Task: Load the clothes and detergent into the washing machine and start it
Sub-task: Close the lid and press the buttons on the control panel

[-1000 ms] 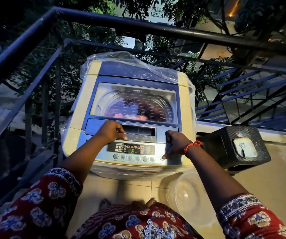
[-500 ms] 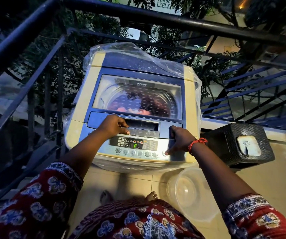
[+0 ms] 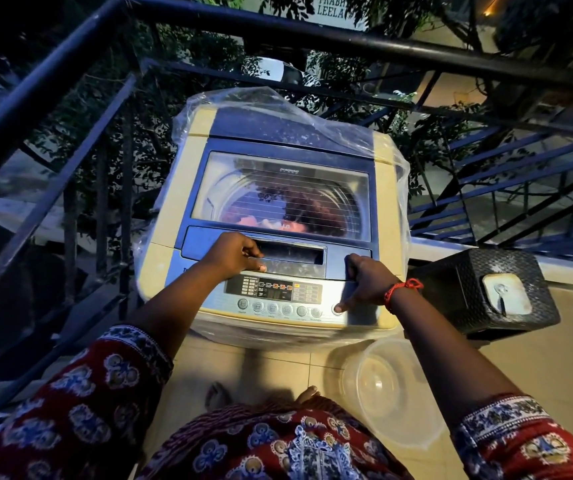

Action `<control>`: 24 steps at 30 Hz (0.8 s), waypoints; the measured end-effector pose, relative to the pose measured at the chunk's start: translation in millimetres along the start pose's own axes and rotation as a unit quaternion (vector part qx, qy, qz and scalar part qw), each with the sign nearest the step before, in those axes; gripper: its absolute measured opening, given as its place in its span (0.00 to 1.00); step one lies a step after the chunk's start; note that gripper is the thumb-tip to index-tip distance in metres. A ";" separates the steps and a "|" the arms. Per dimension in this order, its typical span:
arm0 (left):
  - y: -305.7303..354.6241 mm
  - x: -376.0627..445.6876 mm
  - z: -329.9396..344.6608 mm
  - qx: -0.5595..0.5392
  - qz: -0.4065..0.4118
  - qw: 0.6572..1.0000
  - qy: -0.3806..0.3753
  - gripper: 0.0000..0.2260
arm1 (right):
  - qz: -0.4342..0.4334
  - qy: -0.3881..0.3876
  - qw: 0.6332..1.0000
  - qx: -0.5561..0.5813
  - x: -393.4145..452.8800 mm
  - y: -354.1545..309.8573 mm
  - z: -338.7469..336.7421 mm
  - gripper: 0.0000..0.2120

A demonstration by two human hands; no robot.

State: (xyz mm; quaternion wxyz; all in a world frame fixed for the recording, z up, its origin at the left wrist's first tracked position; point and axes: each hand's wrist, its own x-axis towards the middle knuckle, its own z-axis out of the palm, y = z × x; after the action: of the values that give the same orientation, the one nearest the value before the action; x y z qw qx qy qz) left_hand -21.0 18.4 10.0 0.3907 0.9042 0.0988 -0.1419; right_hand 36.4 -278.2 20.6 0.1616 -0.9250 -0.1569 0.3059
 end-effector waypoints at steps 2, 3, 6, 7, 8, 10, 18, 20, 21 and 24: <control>-0.3 0.7 -0.1 0.000 0.002 1.000 0.000 0.14 | -0.001 0.004 1.000 0.004 -0.5 -0.8 0.7 0.32; -0.9 1.4 0.2 0.000 0.004 1.000 0.000 0.14 | 0.000 0.006 1.000 0.005 -0.6 -0.7 1.3 0.31; -0.4 1.6 0.1 0.005 0.005 1.000 -0.001 0.14 | 0.006 0.011 1.000 0.009 -0.6 -1.0 2.9 0.32; -1.1 2.0 0.0 0.004 0.006 1.000 -0.002 0.14 | 0.008 0.012 1.000 0.010 -0.4 -0.9 3.9 0.32; -1.7 2.3 -0.1 0.004 0.007 1.000 -0.002 0.14 | 0.010 0.014 1.000 0.012 -0.4 -1.2 4.8 0.32; -2.6 2.2 -0.5 0.005 0.008 1.000 -0.004 0.14 | 0.014 0.012 1.000 0.015 -0.6 -2.0 5.7 0.33; -5.6 -1.7 3.4 0.010 0.035 0.999 0.013 0.12 | -0.008 0.021 1.000 -0.004 1.1 4.4 5.5 0.33; -7.6 -4.1 4.7 0.007 0.044 0.999 0.016 0.12 | -0.021 0.023 0.999 -0.007 -0.2 5.8 4.8 0.31; -8.5 -5.8 5.1 0.004 0.051 0.999 0.016 0.13 | -0.033 0.032 0.999 0.006 -1.8 4.6 4.4 0.27; -10.4 -10.0 5.7 -0.025 0.063 0.998 0.017 0.19 | -0.056 0.131 0.983 0.120 -6.4 -8.0 10.6 0.14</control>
State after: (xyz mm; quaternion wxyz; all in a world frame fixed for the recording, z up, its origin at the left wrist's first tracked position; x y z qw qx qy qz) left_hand -34.4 20.5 2.5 0.4195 0.9009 0.0522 -0.0989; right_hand 23.5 -271.3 19.0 0.3074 -0.9207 -0.1481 0.1893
